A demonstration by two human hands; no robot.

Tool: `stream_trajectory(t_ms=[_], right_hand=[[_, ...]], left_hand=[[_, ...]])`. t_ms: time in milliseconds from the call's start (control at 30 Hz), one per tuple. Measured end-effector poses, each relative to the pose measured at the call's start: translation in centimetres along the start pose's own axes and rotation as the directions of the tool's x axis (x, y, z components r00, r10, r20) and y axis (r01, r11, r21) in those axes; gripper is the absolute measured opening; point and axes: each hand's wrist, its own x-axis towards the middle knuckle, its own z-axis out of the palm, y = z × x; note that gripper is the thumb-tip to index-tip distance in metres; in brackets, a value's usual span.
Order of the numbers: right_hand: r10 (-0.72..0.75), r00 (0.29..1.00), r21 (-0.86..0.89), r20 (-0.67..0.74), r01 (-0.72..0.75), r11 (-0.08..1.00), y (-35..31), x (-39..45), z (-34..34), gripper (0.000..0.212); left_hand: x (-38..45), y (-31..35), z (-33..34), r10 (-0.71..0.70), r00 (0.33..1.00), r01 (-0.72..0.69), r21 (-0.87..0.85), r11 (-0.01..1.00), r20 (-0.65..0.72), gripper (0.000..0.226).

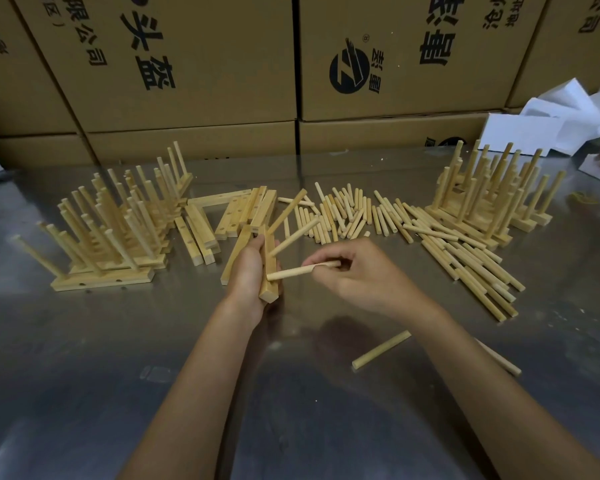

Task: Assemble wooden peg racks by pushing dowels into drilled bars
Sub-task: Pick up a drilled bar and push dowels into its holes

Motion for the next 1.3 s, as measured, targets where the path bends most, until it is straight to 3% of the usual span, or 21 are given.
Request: stream_trajectory(t_ms=[133,267,467,600,800,967,1133,1300], right_hand=[[0.009,1.000,-0.039,-0.025,-0.010,0.999,0.1,-0.1,0.1,0.016],[-0.083,0.996,-0.088,-0.015,0.081,0.993,0.1,-0.2,0.1,0.015],[-0.262,0.965,-0.359,0.034,0.256,0.898,-0.3,-0.1,1.7,0.014],[-0.285,0.958,-0.348,0.007,0.270,0.898,-0.2,-0.1,1.9,0.012],[-0.160,0.984,-0.125,-0.082,0.149,0.981,-0.4,0.0,1.8,0.004],[-0.036,0.996,0.293,-0.080,0.058,0.954,-1.5,0.0,0.0,0.039],[0.139,0.990,0.074,0.038,-0.142,0.987,-0.3,0.2,0.5,0.048],[0.074,0.980,-0.008,-0.186,-0.077,0.997,1.0,0.8,2.7,0.027]], left_hand=[[0.0,-0.1,0.0,0.006,1.000,-0.006,-0.009,1.000,0.002,0.030],[-0.2,0.0,0.0,-0.004,1.000,0.005,0.017,1.000,-0.024,0.033],[0.0,-0.8,0.6,0.097,0.995,-0.091,0.221,0.971,-0.017,0.041],[0.1,-0.8,0.6,0.120,0.992,-0.111,0.252,0.961,-0.022,0.044],[-0.1,-0.6,0.8,0.088,0.996,-0.082,0.169,0.982,-0.025,0.040],[-0.1,-0.6,0.7,0.091,0.996,-0.091,0.011,0.996,-0.003,0.038],[0.4,-0.5,0.2,0.133,0.991,-0.127,-0.198,0.972,0.015,0.035],[0.2,-0.2,0.5,0.178,0.980,-0.158,-0.198,0.967,0.090,0.037]])
